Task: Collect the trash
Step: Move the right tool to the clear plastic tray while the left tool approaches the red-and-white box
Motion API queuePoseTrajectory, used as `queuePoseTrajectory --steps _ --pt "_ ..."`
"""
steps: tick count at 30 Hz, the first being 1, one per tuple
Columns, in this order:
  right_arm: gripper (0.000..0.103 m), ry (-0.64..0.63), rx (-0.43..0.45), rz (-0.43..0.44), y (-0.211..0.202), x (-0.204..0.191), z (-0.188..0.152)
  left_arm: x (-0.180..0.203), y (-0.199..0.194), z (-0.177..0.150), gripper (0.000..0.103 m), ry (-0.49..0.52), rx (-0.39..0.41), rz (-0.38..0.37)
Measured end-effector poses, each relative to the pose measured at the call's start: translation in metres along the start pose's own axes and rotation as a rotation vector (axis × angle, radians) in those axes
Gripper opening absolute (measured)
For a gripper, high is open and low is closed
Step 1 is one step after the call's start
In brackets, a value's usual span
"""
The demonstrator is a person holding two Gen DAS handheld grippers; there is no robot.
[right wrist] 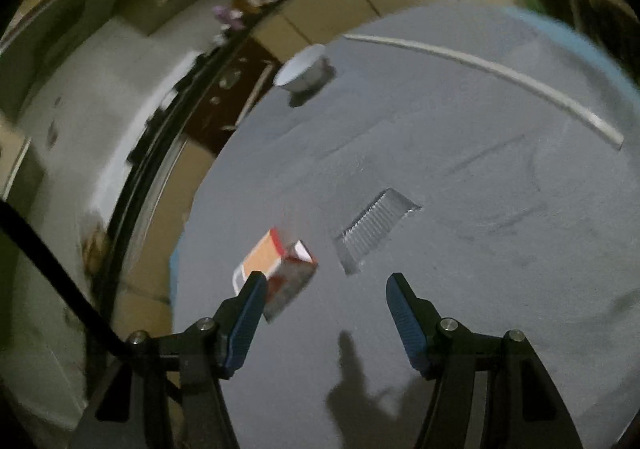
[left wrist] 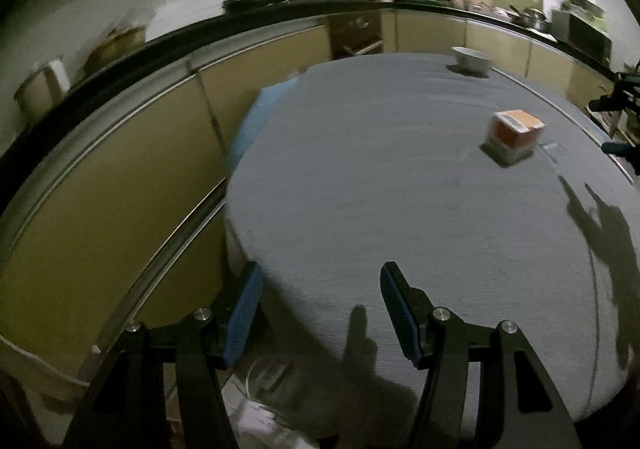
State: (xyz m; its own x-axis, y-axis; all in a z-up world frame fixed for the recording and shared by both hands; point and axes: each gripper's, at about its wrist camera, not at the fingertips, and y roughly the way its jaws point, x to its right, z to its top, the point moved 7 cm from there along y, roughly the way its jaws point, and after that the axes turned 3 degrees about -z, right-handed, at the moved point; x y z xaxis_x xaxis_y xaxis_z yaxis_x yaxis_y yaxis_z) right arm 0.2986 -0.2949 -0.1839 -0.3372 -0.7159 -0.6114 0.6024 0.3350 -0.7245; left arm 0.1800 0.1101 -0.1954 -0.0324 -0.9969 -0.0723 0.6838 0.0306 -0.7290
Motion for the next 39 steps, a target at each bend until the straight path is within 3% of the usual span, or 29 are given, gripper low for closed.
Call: queuePoseTrajectory --steps 8,18,23,28,31,34,39 --pt "0.066 0.195 -0.049 -0.125 0.05 0.009 0.035 -0.014 0.01 -0.006 0.062 -0.032 -0.017 -0.023" --pt "0.066 0.191 -0.065 -0.357 0.093 0.004 0.05 -0.015 0.017 -0.009 0.062 -0.035 -0.046 -0.05" --pt "0.065 0.154 -0.034 -0.335 0.078 0.015 0.041 -0.017 0.017 -0.002 0.062 -0.041 -0.035 -0.038" --pt "0.065 0.186 -0.033 -0.281 0.047 0.052 0.019 -0.01 0.017 0.005 0.062 -0.036 -0.024 -0.031" --pt "0.065 0.226 -0.035 -0.172 0.025 0.074 0.004 0.002 0.015 0.009 0.062 -0.01 -0.019 -0.031" --pt "0.068 0.187 -0.002 -0.124 0.002 0.088 -0.006 0.017 0.012 0.013 0.062 0.017 -0.013 -0.039" --pt "0.07 0.189 0.066 -0.146 -0.04 0.121 -0.014 0.045 0.004 0.017 0.062 0.063 -0.007 -0.059"
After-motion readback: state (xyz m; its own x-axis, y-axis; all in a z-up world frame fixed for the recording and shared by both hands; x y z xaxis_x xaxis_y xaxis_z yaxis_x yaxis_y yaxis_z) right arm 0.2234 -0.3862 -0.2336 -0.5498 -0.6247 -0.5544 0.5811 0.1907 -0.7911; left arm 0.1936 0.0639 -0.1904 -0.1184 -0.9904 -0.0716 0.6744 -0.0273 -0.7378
